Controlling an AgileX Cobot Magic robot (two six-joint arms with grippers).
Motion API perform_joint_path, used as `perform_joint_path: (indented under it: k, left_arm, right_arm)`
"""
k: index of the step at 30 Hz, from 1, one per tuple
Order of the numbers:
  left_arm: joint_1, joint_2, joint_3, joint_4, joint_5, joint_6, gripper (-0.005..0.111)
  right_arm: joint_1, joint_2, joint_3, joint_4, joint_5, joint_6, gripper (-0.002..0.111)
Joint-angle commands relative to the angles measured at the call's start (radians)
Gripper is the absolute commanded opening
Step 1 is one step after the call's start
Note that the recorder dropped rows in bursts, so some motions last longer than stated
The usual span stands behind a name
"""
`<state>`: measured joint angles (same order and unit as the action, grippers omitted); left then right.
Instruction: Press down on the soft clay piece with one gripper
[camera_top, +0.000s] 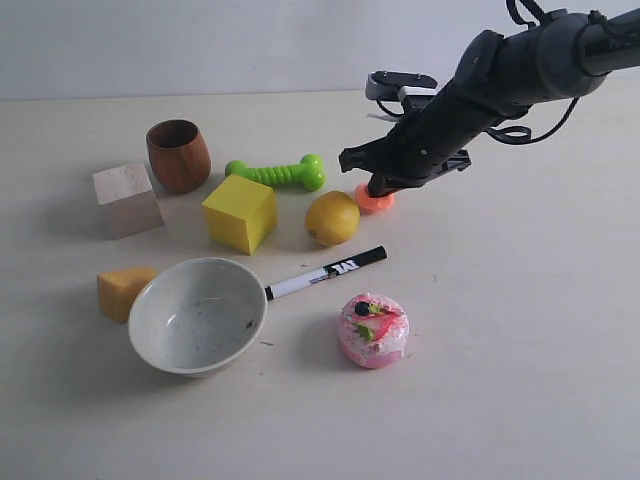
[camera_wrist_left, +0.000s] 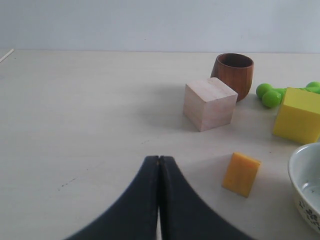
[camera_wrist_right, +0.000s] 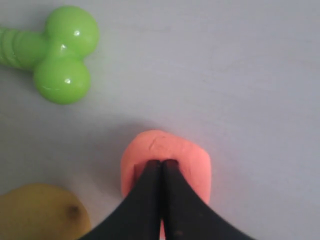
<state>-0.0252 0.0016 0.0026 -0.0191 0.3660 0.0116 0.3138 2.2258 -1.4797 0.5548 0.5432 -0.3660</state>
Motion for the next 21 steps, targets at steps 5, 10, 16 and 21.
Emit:
perform_joint_path:
  k: [5,10,16,21]
  left_arm:
    - [-0.005,-0.002,-0.003,-0.003,-0.011,0.0,0.0]
    - [-0.005,-0.002,-0.003,-0.003,-0.011,0.0,0.0]
    - [-0.005,-0.002,-0.003,-0.003,-0.011,0.0,0.0]
    - [-0.005,-0.002,-0.003,-0.003,-0.011,0.0,0.0]
  right_arm:
    - [-0.001,-0.014,0.006,-0.008,-0.024,0.001,0.001]
    - [-0.001,-0.014,0.006,-0.008,-0.02,0.001,0.002]
    - [-0.001,-0.014,0.006,-0.008,-0.018,0.001,0.011]
    - [-0.001,-0.014,0.006,-0.008,-0.016,0.001,0.012]
